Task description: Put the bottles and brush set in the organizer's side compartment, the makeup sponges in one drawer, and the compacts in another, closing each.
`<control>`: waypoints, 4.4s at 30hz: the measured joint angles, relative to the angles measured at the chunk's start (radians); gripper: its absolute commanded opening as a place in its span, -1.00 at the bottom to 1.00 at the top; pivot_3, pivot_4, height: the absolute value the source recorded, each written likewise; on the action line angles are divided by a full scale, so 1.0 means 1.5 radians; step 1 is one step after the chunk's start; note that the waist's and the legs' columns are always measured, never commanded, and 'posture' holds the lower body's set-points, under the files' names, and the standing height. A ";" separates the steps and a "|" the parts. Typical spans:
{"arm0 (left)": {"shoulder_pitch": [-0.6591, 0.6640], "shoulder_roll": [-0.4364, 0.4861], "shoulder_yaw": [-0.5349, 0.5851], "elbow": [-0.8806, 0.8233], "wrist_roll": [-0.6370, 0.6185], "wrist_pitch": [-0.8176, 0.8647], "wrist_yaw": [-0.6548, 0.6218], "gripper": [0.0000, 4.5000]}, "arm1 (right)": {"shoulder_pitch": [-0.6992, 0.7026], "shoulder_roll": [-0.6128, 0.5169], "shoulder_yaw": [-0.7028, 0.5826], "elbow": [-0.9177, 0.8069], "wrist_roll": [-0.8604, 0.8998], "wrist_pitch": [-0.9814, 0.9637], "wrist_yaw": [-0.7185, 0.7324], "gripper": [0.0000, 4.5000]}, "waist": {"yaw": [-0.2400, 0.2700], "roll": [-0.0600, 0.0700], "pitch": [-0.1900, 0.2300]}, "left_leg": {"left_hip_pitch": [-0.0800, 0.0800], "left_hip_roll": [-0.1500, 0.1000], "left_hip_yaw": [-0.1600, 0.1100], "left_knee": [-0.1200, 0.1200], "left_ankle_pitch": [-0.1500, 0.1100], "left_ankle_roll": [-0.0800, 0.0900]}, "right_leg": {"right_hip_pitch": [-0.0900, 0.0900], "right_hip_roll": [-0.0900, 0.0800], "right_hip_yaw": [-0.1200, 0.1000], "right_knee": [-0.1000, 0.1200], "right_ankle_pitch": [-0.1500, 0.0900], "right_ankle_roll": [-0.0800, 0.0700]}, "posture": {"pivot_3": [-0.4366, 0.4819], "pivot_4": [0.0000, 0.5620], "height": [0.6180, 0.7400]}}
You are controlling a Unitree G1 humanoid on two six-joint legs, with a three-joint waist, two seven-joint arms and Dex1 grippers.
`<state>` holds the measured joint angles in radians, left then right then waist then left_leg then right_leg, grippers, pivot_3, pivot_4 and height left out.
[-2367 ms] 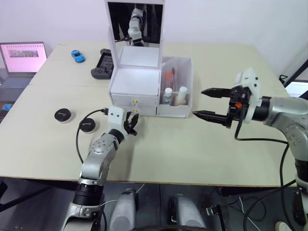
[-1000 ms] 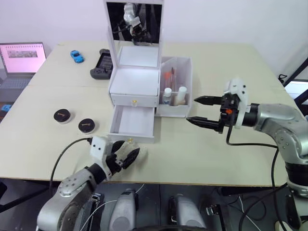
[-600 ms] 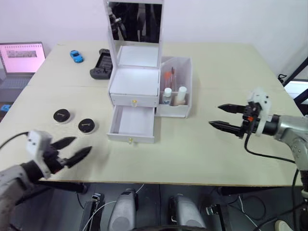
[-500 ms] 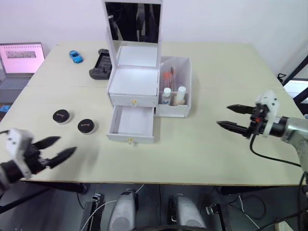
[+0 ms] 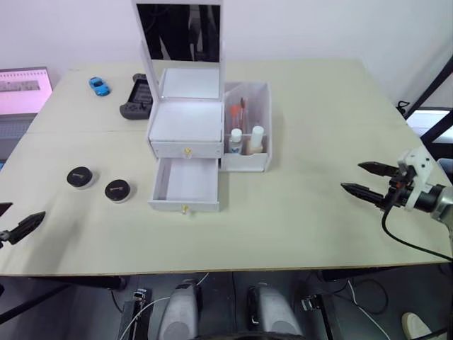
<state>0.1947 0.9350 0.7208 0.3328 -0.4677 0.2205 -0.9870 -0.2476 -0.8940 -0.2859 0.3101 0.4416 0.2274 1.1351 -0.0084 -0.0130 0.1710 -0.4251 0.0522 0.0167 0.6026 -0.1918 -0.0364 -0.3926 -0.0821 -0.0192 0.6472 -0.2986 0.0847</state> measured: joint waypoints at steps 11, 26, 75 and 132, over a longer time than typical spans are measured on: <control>-0.005 -0.015 0.002 -0.125 -0.056 0.069 -0.008 0.99 | -0.103 -0.018 0.059 -0.208 0.104 0.214 0.045 1.00 | -0.006 0.000 0.000 | 0.002 0.000 0.004 -0.003 0.000 0.000 | -0.002 0.000 0.005 0.001 0.000 0.001 | -0.05 -0.47 1.00; -0.072 -0.078 -0.152 -0.403 -0.071 0.360 0.234 0.99 | -0.403 0.063 0.181 -0.396 0.216 0.435 -0.029 1.00 | -0.001 -0.003 -0.001 | 0.002 0.000 0.005 -0.003 0.000 0.000 | -0.003 0.000 0.007 0.002 0.001 0.002 | -0.05 -0.47 1.00; -0.324 -0.113 -0.376 -0.511 -0.110 0.465 0.231 0.18 | -0.382 0.032 0.192 -0.414 0.270 0.522 -0.045 1.00 | -0.002 -0.005 -0.001 | 0.001 -0.001 0.005 -0.002 0.000 0.000 | -0.003 0.002 0.008 0.002 0.004 0.007 | -0.05 -0.47 1.00; 0.029 -0.156 0.071 -0.171 -0.047 0.097 0.144 0.96 | -0.189 -0.020 0.105 0.192 -0.079 -0.150 0.072 1.00 | -0.004 -0.005 -0.001 | 0.004 0.000 0.007 -0.002 0.000 0.000 | -0.001 0.001 0.009 0.001 0.003 0.006 | -0.05 -0.47 1.00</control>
<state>0.2380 0.7004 0.8268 0.0768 -0.5375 0.3662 -0.7710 -0.5317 -0.9242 -0.1278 0.5974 0.3233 0.0023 1.2428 -0.0142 -0.0204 0.1690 -0.4194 0.0515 0.0275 0.5994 -0.1917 -0.0361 -0.3946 -0.0808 -0.0059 0.6490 -0.2935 0.0937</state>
